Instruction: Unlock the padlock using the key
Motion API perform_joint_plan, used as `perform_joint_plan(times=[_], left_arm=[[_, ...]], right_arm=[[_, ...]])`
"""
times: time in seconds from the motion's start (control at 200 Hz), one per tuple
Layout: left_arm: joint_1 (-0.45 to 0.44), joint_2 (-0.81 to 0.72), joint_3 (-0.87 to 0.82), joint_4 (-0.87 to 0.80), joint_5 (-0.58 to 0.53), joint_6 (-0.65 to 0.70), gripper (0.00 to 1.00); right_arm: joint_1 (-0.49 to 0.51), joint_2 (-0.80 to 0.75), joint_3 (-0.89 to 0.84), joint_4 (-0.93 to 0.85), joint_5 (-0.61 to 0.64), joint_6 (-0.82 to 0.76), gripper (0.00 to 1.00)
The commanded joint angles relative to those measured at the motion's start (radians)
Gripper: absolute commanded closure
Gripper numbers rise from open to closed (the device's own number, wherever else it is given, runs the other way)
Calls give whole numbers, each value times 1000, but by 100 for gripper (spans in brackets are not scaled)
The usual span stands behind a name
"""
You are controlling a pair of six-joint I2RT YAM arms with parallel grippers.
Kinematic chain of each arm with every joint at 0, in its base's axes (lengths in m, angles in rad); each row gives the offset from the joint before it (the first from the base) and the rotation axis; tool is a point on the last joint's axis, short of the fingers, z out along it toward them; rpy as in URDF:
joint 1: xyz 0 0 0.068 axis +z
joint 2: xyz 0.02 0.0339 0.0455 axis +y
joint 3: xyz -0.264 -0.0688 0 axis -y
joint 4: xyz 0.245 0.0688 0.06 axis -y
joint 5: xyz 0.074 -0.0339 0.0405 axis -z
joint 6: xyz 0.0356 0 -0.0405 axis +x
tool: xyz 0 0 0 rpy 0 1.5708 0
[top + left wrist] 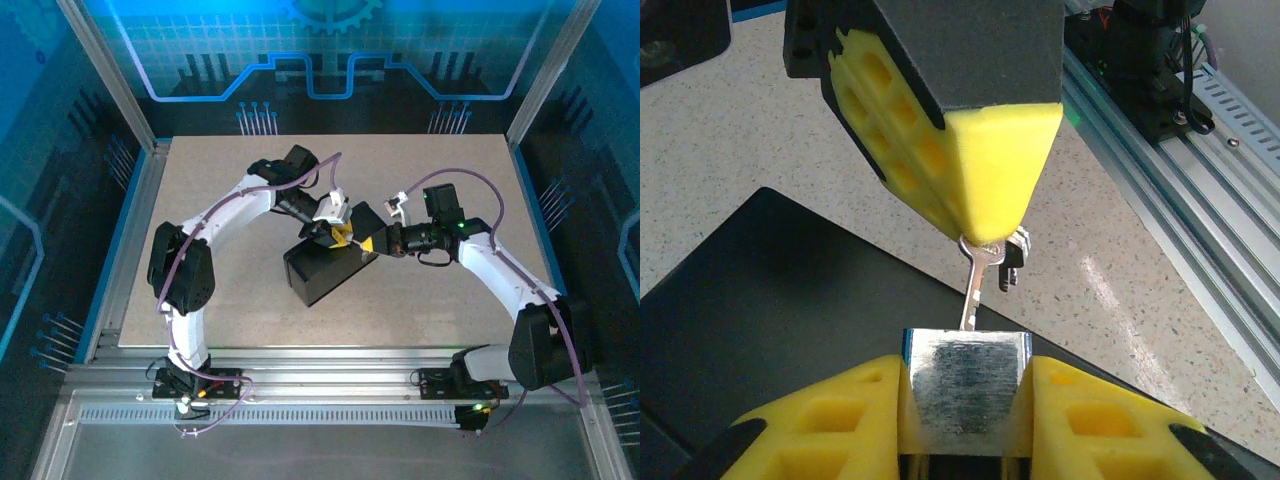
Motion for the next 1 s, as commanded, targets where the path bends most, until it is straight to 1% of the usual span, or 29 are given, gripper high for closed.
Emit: perform_joint_plan(times=[0.0,0.465,0.865,0.995], left_arm=[[8,-58,-5,8,86,31,88],[11,-50,-5,6,78,37,88],[5,-58,-15,-5,93,62,88],[-1,-59,-18,-12,90,83,88]], right_arm=[[7,7,29,13,-36,-11,100],[19,-26,-1,36,-39,3,100],[45,26,43,60,-38,19,100],[46,30,47,95,-62,59,100]])
